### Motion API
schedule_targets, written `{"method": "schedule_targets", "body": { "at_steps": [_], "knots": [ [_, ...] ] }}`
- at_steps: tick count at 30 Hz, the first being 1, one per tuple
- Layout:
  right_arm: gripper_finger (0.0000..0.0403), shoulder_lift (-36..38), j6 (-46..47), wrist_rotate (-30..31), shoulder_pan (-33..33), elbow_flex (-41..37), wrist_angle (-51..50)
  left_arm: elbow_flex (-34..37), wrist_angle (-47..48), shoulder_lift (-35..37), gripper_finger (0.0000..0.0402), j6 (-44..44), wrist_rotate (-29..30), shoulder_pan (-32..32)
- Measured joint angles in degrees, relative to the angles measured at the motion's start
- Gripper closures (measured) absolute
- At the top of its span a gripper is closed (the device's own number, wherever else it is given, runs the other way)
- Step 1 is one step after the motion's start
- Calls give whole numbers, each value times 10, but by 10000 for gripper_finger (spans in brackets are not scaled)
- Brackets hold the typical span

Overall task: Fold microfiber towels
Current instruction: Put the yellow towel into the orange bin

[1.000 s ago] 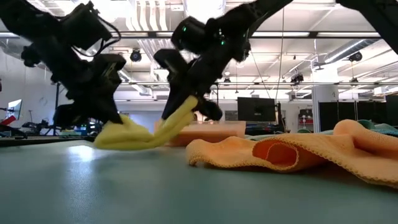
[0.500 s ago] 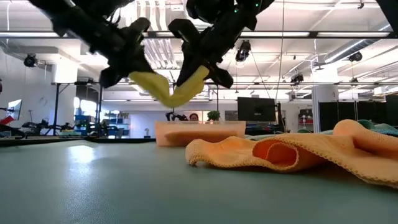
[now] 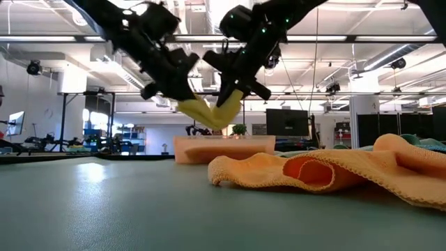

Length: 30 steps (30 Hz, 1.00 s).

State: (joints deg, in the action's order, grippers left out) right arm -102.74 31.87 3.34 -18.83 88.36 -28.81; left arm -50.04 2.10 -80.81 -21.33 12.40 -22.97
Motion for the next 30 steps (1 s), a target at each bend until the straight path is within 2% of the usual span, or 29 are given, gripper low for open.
{"method": "schedule_targets", "body": {
  "at_steps": [6, 12, 20, 30],
  "knots": [
    [344, 0, -25, -21, -50, -1, -23, -75, 5, -88, 401, 48, -7, -39],
    [344, 0, -31, -38, -81, -3, -24, -129, 52, -132, 401, 63, -16, -69],
    [344, -15, -36, -59, -118, -4, -19, -134, 69, -141, 401, 82, -16, -102],
    [344, -47, -21, -70, -122, -5, -18, -132, 70, -141, 401, 82, -41, -106]
  ]
}}
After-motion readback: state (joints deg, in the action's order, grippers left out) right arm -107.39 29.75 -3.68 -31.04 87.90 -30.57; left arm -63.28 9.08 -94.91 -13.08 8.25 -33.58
